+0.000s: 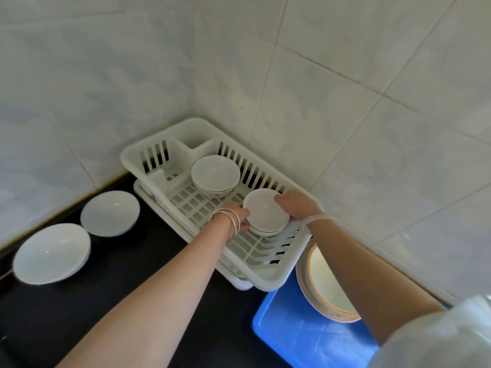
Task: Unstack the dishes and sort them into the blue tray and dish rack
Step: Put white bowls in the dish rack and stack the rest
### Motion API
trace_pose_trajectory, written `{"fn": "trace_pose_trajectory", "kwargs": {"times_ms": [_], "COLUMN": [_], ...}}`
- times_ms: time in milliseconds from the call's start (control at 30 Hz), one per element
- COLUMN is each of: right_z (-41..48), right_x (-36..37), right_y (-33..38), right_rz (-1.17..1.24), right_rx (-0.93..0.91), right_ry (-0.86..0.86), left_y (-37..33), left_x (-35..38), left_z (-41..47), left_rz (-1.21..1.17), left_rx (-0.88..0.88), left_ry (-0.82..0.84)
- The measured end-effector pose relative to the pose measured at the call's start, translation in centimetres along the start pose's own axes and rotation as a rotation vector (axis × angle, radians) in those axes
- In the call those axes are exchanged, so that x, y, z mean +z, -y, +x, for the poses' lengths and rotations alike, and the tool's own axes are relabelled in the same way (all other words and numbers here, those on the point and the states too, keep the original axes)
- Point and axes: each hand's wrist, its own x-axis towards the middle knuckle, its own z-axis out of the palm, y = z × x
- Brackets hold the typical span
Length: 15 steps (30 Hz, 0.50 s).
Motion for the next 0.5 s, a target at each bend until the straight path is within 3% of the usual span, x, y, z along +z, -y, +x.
{"fn": "trace_pose_trajectory", "kwargs": {"times_ms": [167,333,500], "right_z": [0.02,0.07,-0.46], "right_x": [-0.09,0.02,0.02], "right_y": [-0.04,-0.5,-0.75], "right_rz": [-0.181,-0.182,-0.206], "right_rx": [-0.032,-0.061,-0.098], "right_ry": [-0.026,-0.05,-0.073], "left_y": [0.19,0.23,0.31], "left_x": [-0.41,-0.6,-0.67], "left_z": [0.0,-0.33,-0.8], "left_rz": [-0.03,0.015,0.229], "left_rx": [-0.009,-0.01,0.063], "left_ry": [0.032,0.069,0.047]}}
